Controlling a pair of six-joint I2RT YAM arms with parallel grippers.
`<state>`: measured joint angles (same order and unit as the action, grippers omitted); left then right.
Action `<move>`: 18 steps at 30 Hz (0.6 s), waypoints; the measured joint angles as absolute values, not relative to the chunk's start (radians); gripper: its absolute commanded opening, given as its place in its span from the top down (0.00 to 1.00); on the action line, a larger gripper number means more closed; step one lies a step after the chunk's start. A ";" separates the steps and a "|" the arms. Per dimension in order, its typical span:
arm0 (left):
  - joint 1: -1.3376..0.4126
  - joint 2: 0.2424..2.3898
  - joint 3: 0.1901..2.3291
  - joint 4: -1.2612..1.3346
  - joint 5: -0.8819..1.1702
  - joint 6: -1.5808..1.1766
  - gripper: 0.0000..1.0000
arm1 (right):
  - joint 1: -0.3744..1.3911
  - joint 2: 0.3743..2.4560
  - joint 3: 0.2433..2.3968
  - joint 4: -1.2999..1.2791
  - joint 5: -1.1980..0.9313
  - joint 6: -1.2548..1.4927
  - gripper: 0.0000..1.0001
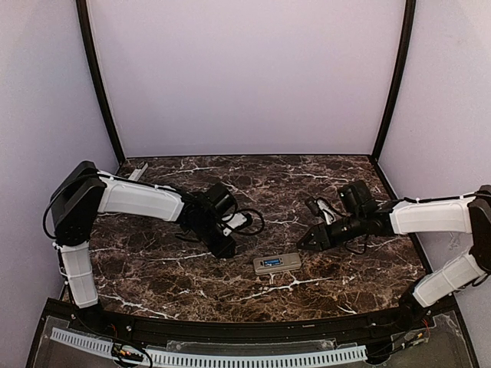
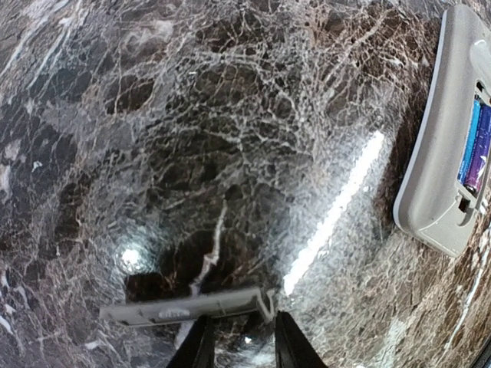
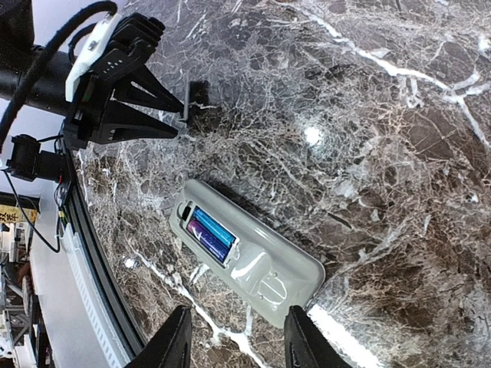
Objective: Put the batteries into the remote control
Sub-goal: Pick up the battery cover from the center of the board.
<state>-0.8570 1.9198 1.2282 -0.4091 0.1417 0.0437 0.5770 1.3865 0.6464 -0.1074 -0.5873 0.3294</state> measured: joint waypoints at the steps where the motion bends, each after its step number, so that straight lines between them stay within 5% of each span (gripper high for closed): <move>1: -0.858 1.924 1.230 -0.409 0.142 0.044 0.74 | 0.576 1.380 0.646 -0.108 -0.584 0.326 0.60; 8: -0.859 1.945 1.256 -0.405 0.151 0.046 0.78 | 0.573 1.376 0.646 -0.117 -0.579 0.314 0.60; 18: -0.867 1.946 1.298 -0.426 0.146 0.046 0.70 | 0.573 1.377 0.647 -0.126 -0.579 0.307 0.60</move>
